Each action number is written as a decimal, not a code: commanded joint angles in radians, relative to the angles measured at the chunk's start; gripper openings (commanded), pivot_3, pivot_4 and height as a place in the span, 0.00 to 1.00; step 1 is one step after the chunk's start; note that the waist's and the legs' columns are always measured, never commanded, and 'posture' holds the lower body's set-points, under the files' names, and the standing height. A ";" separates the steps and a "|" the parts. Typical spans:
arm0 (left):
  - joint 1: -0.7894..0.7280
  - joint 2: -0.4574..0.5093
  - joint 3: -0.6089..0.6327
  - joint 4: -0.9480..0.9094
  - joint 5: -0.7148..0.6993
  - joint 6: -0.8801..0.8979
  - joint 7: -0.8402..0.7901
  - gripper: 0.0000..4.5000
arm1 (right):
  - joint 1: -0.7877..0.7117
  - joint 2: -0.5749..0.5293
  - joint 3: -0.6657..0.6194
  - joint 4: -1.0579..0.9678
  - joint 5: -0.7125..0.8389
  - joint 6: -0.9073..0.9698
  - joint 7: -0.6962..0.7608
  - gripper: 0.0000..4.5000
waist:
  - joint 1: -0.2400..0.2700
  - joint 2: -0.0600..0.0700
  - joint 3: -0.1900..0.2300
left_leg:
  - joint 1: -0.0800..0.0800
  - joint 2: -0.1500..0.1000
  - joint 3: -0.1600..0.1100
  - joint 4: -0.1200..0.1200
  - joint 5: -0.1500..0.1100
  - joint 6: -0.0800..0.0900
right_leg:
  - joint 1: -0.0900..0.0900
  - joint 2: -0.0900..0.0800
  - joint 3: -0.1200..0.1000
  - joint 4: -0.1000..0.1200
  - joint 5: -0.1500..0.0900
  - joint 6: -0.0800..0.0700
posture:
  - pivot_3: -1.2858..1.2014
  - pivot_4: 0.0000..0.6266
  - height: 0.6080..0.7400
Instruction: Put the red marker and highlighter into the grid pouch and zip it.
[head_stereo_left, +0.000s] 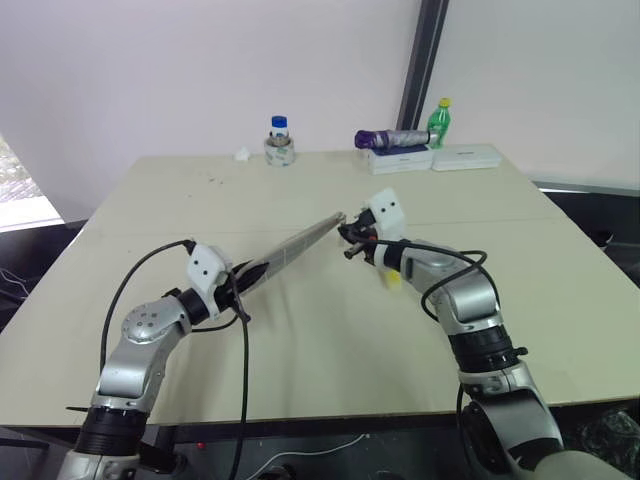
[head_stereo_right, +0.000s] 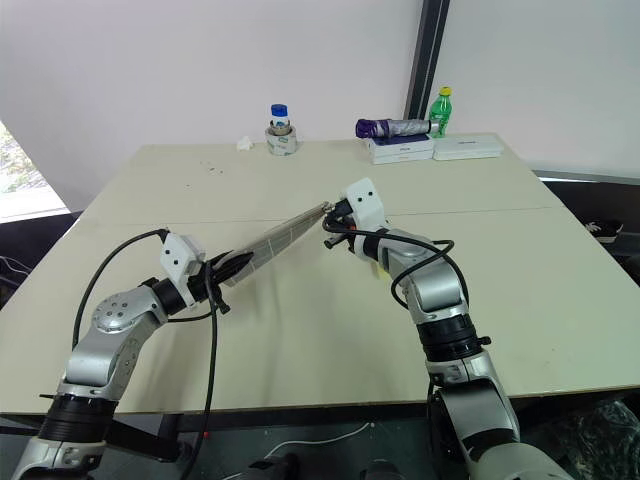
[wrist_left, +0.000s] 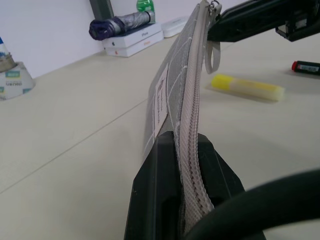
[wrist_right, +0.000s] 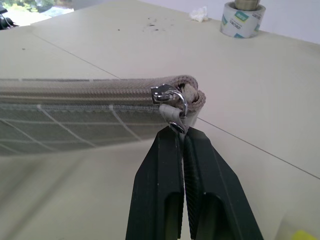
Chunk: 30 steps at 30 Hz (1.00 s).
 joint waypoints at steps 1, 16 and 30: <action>-0.014 -0.018 -0.018 -0.033 0.013 0.002 0.019 0.00 | 0.004 0.002 0.056 -0.108 0.008 0.015 0.031 0.00 | 0.000 0.000 0.000 | 0.000 0.000 0.000 0.000 0.000 0.000 | 0.000 0.000 0.000 0.000 0.000 0.000 | 0.52 0.24 0.97; -0.033 -0.171 -0.131 -0.059 0.079 0.045 0.114 0.00 | 0.065 0.030 0.366 -0.363 0.006 0.124 0.141 0.00 | 0.003 0.000 0.000 | 0.000 0.000 0.000 0.000 0.000 0.000 | 0.000 0.000 0.000 0.000 0.000 0.000 | 0.52 0.24 0.97; -0.066 -0.230 -0.114 -0.031 0.104 0.048 0.185 0.00 | 0.096 -0.084 0.253 -0.470 0.047 0.208 0.177 0.30 | 0.011 0.000 0.000 | 0.000 -0.001 -0.001 0.000 0.000 0.000 | 0.001 0.000 0.000 -0.001 0.000 0.000 | 0.52 0.24 0.97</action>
